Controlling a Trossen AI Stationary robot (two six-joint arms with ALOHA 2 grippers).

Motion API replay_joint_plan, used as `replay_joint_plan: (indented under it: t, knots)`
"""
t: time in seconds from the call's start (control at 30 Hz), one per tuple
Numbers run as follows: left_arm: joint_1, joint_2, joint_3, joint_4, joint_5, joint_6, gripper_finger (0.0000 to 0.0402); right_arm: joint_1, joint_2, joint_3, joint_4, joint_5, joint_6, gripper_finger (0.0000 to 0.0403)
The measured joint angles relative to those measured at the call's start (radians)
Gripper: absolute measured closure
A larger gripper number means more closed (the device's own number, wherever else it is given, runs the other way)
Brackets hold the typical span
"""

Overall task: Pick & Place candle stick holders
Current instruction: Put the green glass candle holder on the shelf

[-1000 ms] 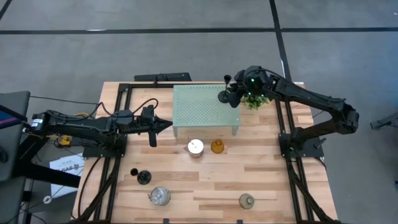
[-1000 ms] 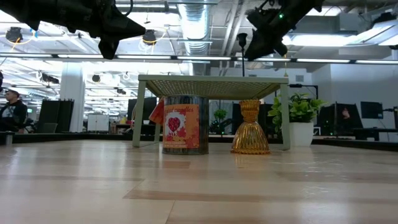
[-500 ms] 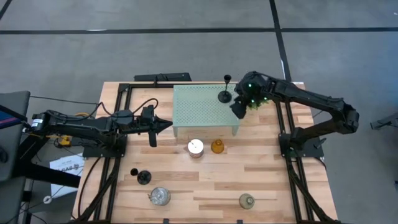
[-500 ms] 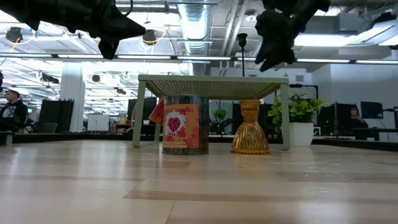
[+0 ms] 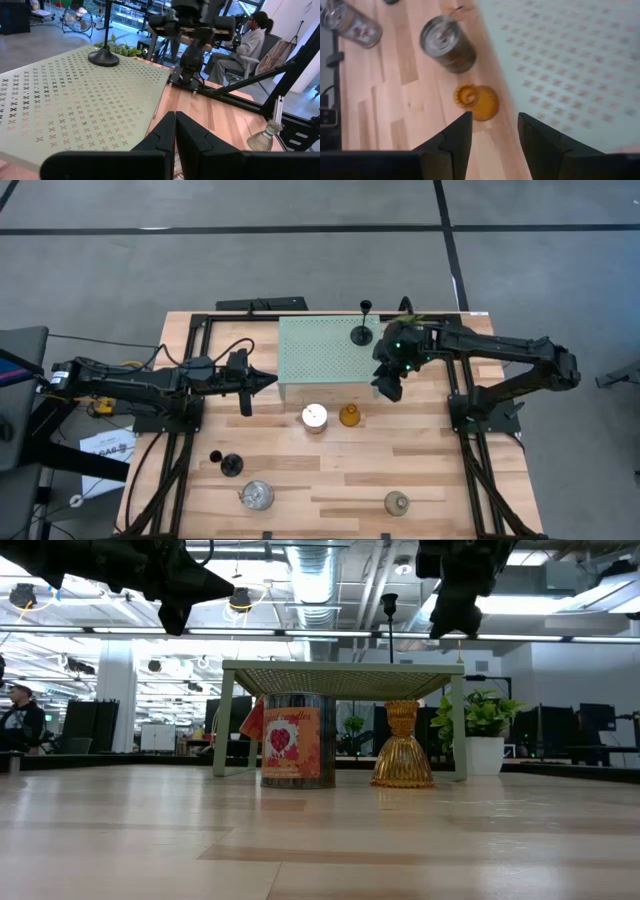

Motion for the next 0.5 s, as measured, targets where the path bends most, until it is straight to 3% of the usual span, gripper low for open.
replay_joint_plan:
  t: [0.2, 0.5]
  knots:
    - [0.0, 0.0, 0.0, 0.0, 0.0, -0.002, 0.039, 0.118, 0.0, 0.0, -0.005, 0.1, 0.135, 0.0258]
    - [0.0, 0.0, 0.0, 0.001, 0.0, -0.002, 0.039, 0.294, -0.024, 0.0, -0.076, 0.277, 0.269, 0.0301]
